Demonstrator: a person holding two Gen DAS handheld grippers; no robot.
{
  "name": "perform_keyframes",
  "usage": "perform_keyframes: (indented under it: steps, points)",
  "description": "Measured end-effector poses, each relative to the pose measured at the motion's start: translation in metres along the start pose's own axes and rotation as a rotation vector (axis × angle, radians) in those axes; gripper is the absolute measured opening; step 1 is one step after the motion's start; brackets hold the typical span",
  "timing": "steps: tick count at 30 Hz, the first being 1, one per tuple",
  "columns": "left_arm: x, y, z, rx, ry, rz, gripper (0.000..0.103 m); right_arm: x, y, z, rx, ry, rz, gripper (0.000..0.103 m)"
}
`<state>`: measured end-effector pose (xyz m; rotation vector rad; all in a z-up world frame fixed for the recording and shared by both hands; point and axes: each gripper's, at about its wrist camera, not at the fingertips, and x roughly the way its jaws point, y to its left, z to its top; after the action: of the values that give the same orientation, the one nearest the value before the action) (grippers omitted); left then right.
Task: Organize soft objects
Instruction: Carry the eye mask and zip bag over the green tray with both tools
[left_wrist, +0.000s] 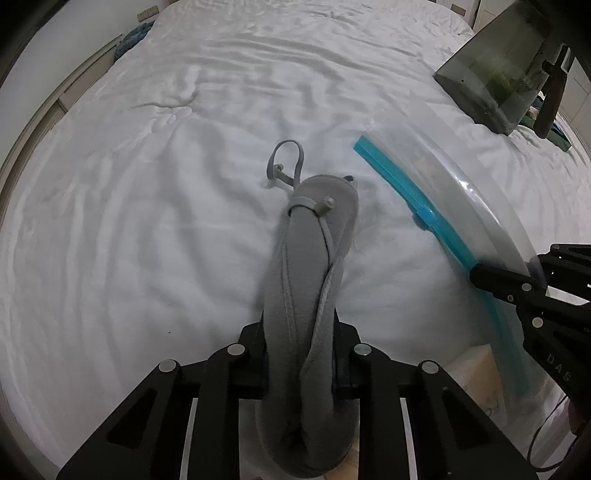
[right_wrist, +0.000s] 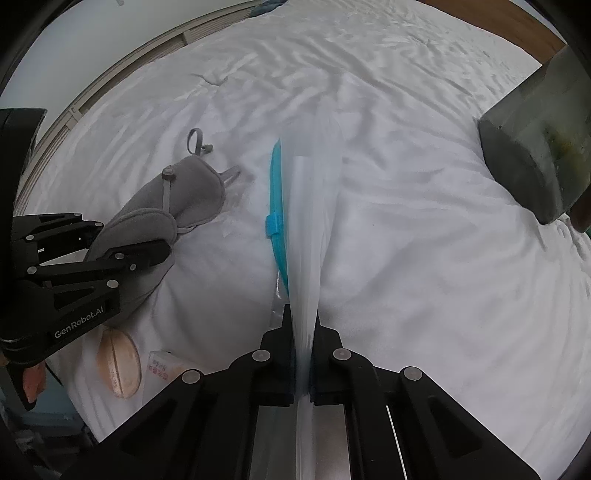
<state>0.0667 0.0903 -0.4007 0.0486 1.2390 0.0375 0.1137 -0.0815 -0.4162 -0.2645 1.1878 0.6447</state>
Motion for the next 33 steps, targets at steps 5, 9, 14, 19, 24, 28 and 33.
perform_keyframes:
  steps: [5, 9, 14, 19, 24, 28, 33]
  points:
    - [-0.008, -0.001, 0.0, -0.007, -0.007, 0.013, 0.018, -0.007, -0.003, -0.001, 0.003, -0.01, 0.001, 0.003]
    - [-0.011, 0.0, 0.001, -0.015, -0.008, 0.023, 0.018, -0.012, -0.006, -0.003, 0.007, -0.019, 0.002, 0.002]
    - [-0.017, 0.002, 0.006, -0.032, -0.016, 0.039, 0.018, -0.02, -0.013, -0.004, 0.014, -0.029, 0.001, 0.002]
    - [-0.024, 0.001, 0.011, -0.047, -0.025, 0.05, 0.018, -0.029, -0.019, -0.003, 0.028, -0.042, 0.001, 0.002]
    - [-0.036, -0.002, 0.017, -0.05, -0.031, 0.056, 0.018, -0.043, -0.025, -0.005, 0.033, -0.042, 0.005, 0.002]
    - [-0.047, -0.005, 0.022, -0.059, -0.035, 0.062, 0.018, -0.057, -0.031, -0.006, 0.027, -0.035, 0.009, 0.002]
    - [-0.061, -0.011, 0.027, -0.075, -0.039, 0.075, 0.018, -0.075, -0.041, -0.009, 0.034, -0.035, 0.026, 0.002]
